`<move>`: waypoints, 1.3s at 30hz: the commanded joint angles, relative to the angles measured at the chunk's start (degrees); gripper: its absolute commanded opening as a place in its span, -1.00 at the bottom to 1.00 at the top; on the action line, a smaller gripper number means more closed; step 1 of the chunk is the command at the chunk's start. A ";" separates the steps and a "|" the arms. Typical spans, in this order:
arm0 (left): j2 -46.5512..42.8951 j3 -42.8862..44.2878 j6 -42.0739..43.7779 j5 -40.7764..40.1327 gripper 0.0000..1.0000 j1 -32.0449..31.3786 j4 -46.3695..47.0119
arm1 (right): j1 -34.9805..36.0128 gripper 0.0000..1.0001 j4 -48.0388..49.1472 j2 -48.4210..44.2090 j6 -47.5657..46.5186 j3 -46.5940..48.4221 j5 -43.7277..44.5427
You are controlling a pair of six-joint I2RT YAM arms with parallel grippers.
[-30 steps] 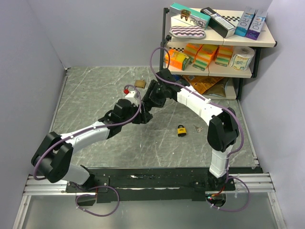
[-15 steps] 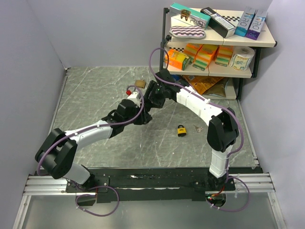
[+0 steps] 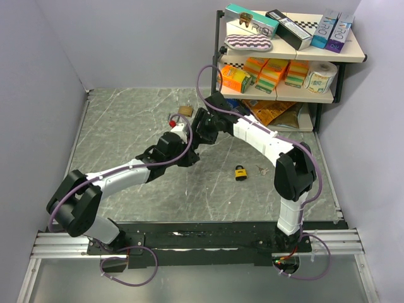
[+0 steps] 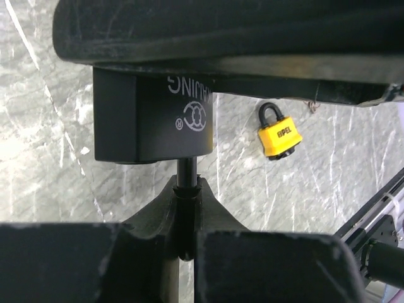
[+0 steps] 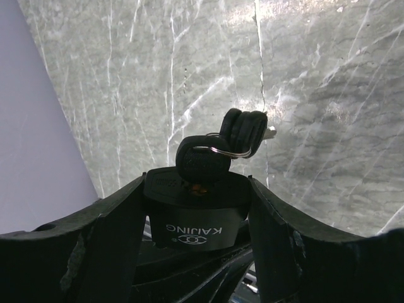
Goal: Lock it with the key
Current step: Pick up the lock from the center of the board.
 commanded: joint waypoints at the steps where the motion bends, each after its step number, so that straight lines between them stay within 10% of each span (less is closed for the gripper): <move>1: -2.88 3.82 3.26 -1.44 -0.98 0.00 -3.39 | 0.17 0.68 3.62 -4.45 -2.64 0.40 -1.78; 4: -6.74 3.39 7.04 1.45 -0.98 0.09 -6.65 | -0.70 0.99 4.41 -5.94 -7.38 0.14 -2.22; 16: -21.07 7.07 25.76 32.27 -0.98 1.67 -25.62 | -6.51 0.99 16.28 -27.46 -40.51 -20.33 -29.26; 27: -23.98 12.08 43.51 44.51 -0.98 1.76 -36.80 | -12.40 0.99 0.35 -44.96 -77.23 -30.02 -54.15; 39: -21.16 15.51 48.97 48.21 -0.98 -0.79 -40.49 | 1.39 0.99 2.04 -46.38 -86.94 -31.07 -45.03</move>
